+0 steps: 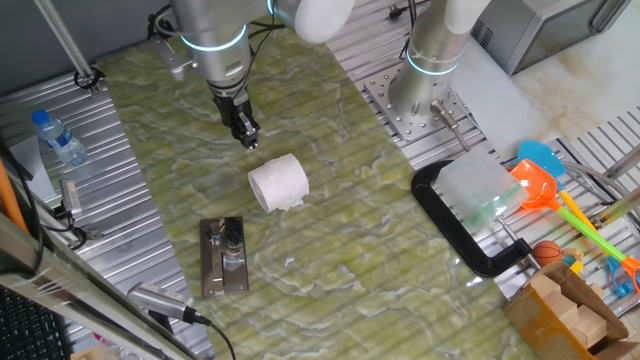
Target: Put the toilet paper on its holder
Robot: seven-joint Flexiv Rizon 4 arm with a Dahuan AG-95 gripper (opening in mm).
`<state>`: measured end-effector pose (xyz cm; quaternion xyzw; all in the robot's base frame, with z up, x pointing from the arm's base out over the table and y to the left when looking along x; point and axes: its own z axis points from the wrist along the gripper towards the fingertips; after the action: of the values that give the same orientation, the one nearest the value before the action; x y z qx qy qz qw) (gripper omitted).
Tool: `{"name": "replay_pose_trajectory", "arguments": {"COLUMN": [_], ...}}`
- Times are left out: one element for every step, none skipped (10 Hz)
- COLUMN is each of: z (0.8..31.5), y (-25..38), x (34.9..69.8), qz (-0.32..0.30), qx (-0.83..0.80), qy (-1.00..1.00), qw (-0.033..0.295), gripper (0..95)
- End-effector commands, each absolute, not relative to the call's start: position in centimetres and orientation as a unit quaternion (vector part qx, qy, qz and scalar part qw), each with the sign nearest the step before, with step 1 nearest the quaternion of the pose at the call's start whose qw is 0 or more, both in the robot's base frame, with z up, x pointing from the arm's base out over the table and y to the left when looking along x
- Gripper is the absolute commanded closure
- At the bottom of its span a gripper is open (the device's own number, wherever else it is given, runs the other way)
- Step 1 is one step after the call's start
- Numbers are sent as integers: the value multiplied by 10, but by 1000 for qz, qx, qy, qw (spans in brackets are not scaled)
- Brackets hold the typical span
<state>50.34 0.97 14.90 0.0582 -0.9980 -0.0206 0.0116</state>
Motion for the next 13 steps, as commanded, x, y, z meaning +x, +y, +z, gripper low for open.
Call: {"name": "replay_pose_trajectory", "arguments": {"z": [148, 146, 146, 146, 146, 147, 147, 147, 144, 139, 134, 129, 126], "y": [10, 10, 11, 12, 15, 17, 18, 19, 19, 20, 22, 25, 28], "x": [502, 502, 503, 506, 511, 513, 516, 516, 516, 516, 516, 517, 520], "qz": [-21, -21, -21, -20, -19, -20, -20, -21, -22, -22, -23, -23, -22], "qx": [47, 46, 45, 40, 35, 33, 35, 37, 39, 38, 36, 29, 17], "qy": [-998, -999, -998, -999, -998, -998, -998, -998, -998, -998, -998, -997, -996], "qw": [19, 20, 23, 28, 44, 49, 53, 53, 54, 53, 54, 63, 81], "gripper": [570, 570, 570, 570, 760, 760, 760, 760, 570, 570, 570, 380, 380]}}
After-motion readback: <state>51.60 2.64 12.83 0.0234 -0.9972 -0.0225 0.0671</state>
